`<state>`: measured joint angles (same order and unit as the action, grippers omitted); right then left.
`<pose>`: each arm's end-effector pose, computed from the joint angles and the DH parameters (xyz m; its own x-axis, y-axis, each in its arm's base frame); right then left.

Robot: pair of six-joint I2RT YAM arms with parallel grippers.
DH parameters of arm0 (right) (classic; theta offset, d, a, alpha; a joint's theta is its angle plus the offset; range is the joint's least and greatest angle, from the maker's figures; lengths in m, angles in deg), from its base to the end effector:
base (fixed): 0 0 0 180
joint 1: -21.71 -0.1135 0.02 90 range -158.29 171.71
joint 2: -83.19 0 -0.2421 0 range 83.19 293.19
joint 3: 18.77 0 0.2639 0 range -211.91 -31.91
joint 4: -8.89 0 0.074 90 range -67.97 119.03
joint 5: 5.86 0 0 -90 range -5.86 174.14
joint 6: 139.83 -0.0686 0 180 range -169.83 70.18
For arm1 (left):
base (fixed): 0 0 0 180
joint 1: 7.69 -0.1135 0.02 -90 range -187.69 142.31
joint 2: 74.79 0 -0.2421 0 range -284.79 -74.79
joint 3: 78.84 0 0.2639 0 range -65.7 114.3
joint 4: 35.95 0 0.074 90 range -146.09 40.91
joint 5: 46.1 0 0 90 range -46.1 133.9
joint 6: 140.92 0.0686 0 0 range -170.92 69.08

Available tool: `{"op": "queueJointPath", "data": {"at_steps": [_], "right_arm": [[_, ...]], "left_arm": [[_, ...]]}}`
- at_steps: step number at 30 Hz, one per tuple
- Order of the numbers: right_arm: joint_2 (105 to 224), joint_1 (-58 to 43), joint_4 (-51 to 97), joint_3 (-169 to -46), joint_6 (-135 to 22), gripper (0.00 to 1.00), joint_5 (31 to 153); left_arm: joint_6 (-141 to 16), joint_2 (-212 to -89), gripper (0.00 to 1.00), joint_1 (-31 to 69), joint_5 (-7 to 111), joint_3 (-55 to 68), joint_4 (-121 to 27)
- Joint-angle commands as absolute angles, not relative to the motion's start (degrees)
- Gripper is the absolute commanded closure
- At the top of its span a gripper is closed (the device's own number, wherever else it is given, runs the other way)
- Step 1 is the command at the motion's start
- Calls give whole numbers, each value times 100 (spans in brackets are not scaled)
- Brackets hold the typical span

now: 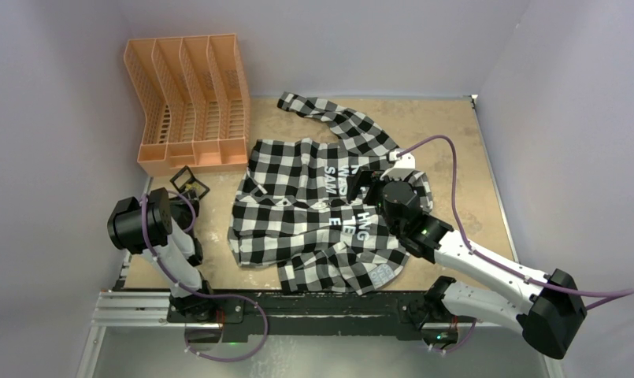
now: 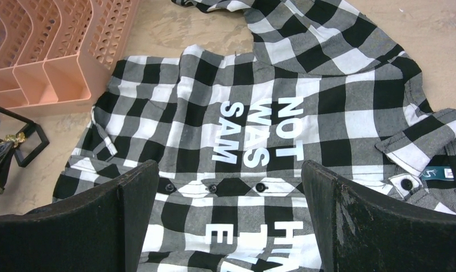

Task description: Remove the brooch from the garment

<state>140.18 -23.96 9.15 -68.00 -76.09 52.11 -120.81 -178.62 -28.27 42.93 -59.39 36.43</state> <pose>0.2220 0.1752 0.2624 -0.1934 0.3388 -0.9208 -0.1716 0.9123 0.3718 0.2273 0.0866 0.0563 0.2777 -0.8986 -0.3396 -0.3089 0.2512 -0.9173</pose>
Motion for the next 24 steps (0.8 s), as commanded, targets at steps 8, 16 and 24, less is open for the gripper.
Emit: {"op": "queueJointPath", "data": {"at_steps": [8, 16, 24], "right_arm": [[14049, -2423, 674, -6763, -7492, 2, 5148], [14045, -2421, 657, -6757, -7484, 2, 5168], [14036, -2426, 654, -6757, -7479, 2, 5196]], "left_arm": [[-12167, -18082, 95, -2872, 4212, -5684, 5284], [-12191, -18277, 92, -2872, 4178, -5681, 5286], [-12138, -18196, 87, -2875, 4164, -5691, 5286]]}}
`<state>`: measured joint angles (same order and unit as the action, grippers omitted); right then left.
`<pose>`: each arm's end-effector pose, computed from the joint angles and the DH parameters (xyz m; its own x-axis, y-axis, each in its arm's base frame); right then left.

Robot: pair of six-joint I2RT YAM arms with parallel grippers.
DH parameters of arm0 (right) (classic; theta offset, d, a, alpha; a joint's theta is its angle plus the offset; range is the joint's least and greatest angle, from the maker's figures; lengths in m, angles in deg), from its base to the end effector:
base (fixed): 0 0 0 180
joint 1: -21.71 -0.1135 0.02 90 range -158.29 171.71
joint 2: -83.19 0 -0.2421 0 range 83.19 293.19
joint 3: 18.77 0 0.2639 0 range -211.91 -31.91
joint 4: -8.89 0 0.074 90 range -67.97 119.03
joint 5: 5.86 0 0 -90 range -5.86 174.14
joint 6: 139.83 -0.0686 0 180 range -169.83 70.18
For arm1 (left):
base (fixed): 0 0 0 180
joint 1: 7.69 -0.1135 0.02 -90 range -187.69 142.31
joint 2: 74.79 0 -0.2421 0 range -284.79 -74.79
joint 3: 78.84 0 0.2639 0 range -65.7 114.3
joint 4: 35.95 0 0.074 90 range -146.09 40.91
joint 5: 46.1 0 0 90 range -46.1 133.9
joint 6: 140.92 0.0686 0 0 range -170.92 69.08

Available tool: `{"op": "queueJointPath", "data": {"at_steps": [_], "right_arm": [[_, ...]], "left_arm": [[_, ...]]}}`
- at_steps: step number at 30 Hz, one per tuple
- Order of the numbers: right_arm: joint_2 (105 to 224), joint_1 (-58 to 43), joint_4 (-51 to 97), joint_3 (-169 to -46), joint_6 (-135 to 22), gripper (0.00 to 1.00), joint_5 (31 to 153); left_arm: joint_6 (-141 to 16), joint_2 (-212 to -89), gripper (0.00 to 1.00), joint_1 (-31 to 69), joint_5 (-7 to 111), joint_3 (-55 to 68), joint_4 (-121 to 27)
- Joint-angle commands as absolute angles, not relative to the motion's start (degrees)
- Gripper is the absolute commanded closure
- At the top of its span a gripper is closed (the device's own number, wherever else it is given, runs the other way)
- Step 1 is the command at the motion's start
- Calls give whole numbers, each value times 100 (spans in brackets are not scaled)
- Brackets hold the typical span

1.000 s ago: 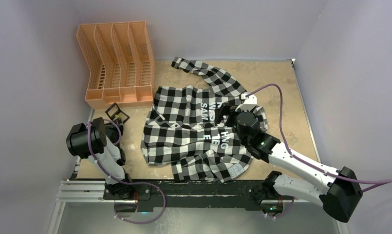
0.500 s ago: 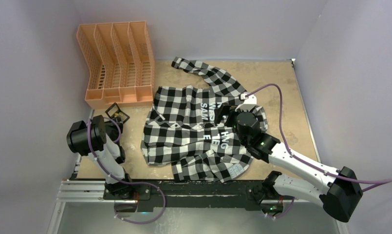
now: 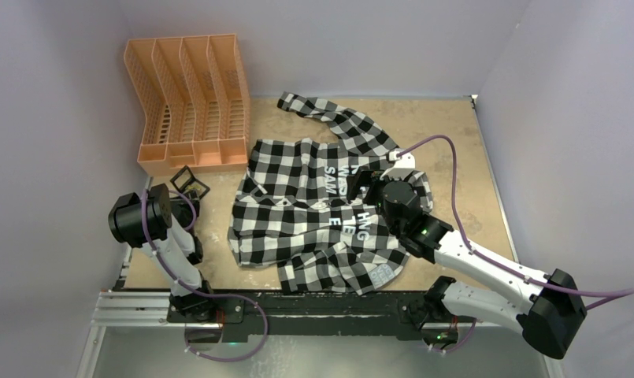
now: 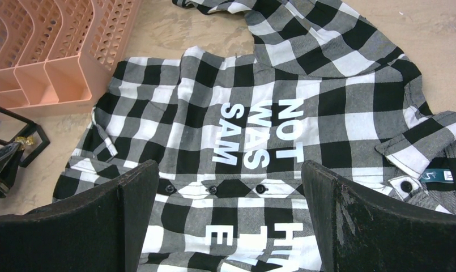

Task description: Remove the brooch from the garment

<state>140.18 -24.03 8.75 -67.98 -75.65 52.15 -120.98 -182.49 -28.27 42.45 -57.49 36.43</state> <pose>0.2219 0.1756 0.2632 -0.1885 0.3359 -0.9229 -0.1765 0.9128 0.3683 0.2323 0.0891 0.0464 0.2749 -0.9006 -0.3367 -0.3401 0.2365 -0.9102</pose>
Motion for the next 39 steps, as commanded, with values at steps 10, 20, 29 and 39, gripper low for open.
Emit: {"op": "queueJointPath", "data": {"at_steps": [10, 20, 29, 39], "right_arm": [[13997, -2418, 656, -6759, -7465, 2, 5213], [13920, -2425, 682, -6767, -7466, 2, 5228], [13857, -2426, 709, -6766, -7474, 2, 5268], [13838, -2423, 709, -6768, -7471, 2, 5291]], "left_arm": [[-12167, -18052, 78, -2872, 4238, -5881, 5271], [-11790, -16547, 73, -2871, 4155, -5796, 3194], [-11262, -14937, 69, -2870, 3741, -5489, 511], [-10346, -14357, 61, -2862, 3876, -4424, -2727]]}}
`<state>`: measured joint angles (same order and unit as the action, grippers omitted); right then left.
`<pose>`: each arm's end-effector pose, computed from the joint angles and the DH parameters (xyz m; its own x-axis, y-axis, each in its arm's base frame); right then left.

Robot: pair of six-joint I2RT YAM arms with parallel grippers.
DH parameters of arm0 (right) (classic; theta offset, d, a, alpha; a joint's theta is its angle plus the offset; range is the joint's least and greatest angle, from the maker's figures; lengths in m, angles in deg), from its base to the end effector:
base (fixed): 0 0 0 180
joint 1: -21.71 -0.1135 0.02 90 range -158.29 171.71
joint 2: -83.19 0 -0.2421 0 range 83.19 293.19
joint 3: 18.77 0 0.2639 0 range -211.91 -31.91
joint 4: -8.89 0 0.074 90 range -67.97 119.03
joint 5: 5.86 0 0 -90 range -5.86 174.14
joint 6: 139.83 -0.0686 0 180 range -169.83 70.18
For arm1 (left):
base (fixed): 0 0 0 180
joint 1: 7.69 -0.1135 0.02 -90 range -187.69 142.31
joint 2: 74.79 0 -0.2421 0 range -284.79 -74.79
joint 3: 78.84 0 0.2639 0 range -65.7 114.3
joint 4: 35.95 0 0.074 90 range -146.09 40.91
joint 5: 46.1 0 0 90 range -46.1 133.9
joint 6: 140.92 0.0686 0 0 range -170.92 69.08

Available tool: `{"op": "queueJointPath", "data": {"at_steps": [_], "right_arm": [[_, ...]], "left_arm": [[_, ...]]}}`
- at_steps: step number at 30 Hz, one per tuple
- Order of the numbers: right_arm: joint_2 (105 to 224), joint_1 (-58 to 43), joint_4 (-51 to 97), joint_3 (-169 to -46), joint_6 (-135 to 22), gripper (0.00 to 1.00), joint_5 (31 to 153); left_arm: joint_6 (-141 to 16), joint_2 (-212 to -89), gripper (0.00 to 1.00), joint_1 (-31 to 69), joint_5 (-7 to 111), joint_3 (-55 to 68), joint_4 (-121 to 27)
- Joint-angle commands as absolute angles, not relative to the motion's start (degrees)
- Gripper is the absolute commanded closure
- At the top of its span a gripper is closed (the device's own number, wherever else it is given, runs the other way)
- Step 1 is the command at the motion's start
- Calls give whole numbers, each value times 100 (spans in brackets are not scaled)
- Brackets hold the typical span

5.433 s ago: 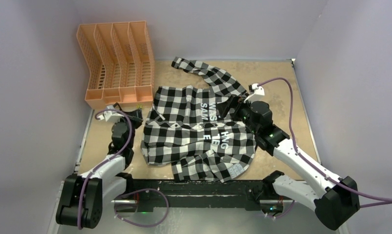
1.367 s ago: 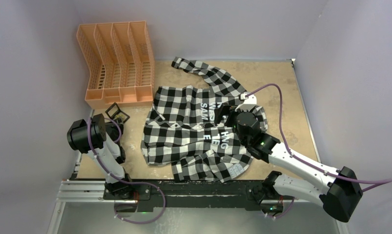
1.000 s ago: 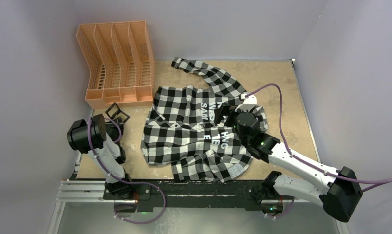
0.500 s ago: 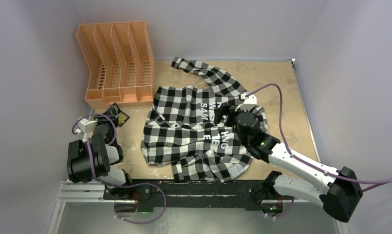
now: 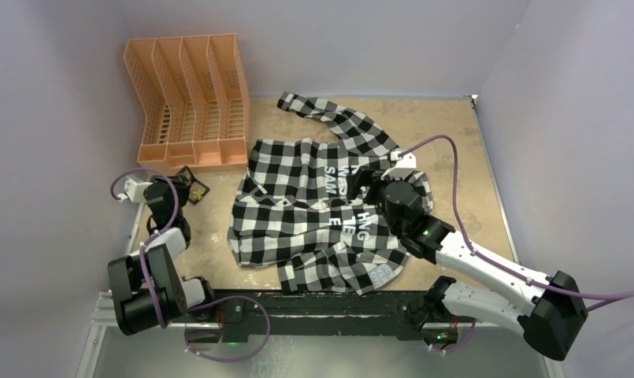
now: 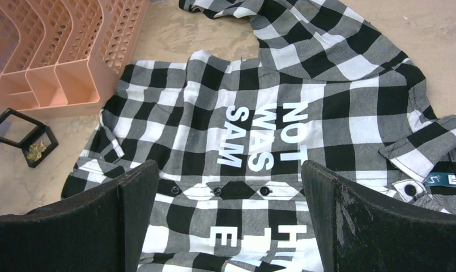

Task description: Remove the brooch from the garment

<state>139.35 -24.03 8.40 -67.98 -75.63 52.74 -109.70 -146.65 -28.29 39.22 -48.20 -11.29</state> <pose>0.2202 0.1748 0.2677 -0.1795 0.3481 -0.9201 -0.1909 0.9052 0.3797 0.2597 0.1036 0.1291 0.2242 -0.8263 -0.5167 -0.4479 0.3835 -0.8077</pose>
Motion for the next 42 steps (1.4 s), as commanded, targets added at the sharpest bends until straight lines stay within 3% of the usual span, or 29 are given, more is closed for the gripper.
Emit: {"op": "queueJointPath", "data": {"at_steps": [1, 11, 21, 42], "right_arm": [[13843, -2421, 702, -6768, -7470, 2, 5293], [13881, -2422, 692, -6777, -7470, 2, 5300], [13883, -2421, 708, -6776, -7472, 2, 5262], [13887, -2421, 699, -6768, -7468, 2, 5231]], "left_arm": [[-10262, -14319, 59, -2858, 3890, -4364, -2956], [-9763, -14384, 57, -2505, 4144, -3801, -4243], [-9945, -15007, 57, -1795, 3616, -3838, -3703], [-9637, -15657, 57, -1738, 3050, -3333, -3265]]}}
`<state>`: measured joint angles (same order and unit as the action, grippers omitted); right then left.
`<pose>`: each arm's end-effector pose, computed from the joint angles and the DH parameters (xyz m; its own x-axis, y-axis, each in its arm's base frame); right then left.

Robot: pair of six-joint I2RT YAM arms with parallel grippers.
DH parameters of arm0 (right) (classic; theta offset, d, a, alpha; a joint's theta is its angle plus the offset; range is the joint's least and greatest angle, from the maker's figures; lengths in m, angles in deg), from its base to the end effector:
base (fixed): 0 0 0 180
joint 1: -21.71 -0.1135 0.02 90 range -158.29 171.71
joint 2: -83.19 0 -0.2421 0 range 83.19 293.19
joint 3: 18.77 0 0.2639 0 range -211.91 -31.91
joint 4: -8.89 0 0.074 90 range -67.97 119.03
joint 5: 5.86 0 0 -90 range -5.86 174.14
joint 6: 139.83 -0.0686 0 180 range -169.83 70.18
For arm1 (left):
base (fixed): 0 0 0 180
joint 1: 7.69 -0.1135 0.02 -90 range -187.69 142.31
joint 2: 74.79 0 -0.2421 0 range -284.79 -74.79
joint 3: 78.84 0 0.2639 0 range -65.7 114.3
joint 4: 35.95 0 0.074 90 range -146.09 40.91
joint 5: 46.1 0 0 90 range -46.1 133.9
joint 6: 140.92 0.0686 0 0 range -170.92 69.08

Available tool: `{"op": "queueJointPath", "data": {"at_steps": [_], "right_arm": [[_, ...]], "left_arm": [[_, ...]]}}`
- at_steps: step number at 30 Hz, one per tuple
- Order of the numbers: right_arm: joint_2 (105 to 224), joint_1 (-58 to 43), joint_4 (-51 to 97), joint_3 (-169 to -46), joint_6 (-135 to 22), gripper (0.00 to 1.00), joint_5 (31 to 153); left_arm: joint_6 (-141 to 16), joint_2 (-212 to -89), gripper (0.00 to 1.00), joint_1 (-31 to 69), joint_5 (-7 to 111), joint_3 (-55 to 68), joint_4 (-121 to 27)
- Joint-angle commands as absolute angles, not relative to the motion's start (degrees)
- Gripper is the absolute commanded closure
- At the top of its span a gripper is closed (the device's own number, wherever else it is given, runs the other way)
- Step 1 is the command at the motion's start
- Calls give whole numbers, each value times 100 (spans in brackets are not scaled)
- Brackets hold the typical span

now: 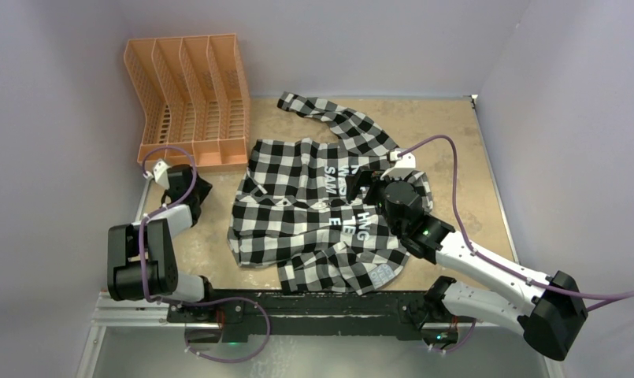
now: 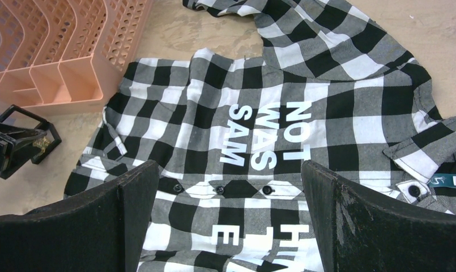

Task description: Remove the brooch from the garment

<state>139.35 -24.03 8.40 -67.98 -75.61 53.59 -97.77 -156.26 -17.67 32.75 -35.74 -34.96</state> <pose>0.2200 0.1757 0.2677 -0.1856 0.3462 -0.9196 -0.2038 0.9020 0.3807 0.2964 0.0656 0.1033 -0.1745 -0.7575 -0.6291 -0.6560 0.5659 -0.4994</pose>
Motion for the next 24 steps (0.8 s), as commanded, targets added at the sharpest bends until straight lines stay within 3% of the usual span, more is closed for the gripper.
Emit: {"op": "queueJointPath", "data": {"at_steps": [1, 24], "right_arm": [[13890, -2424, 700, -6768, -7463, 2, 5231], [13909, -2426, 691, -6770, -7469, 2, 5267]], "left_arm": [[-9619, -15646, 57, -1736, 3029, -3319, -3277], [-9637, -15666, 57, -1633, 3287, -3305, -3588]]}}
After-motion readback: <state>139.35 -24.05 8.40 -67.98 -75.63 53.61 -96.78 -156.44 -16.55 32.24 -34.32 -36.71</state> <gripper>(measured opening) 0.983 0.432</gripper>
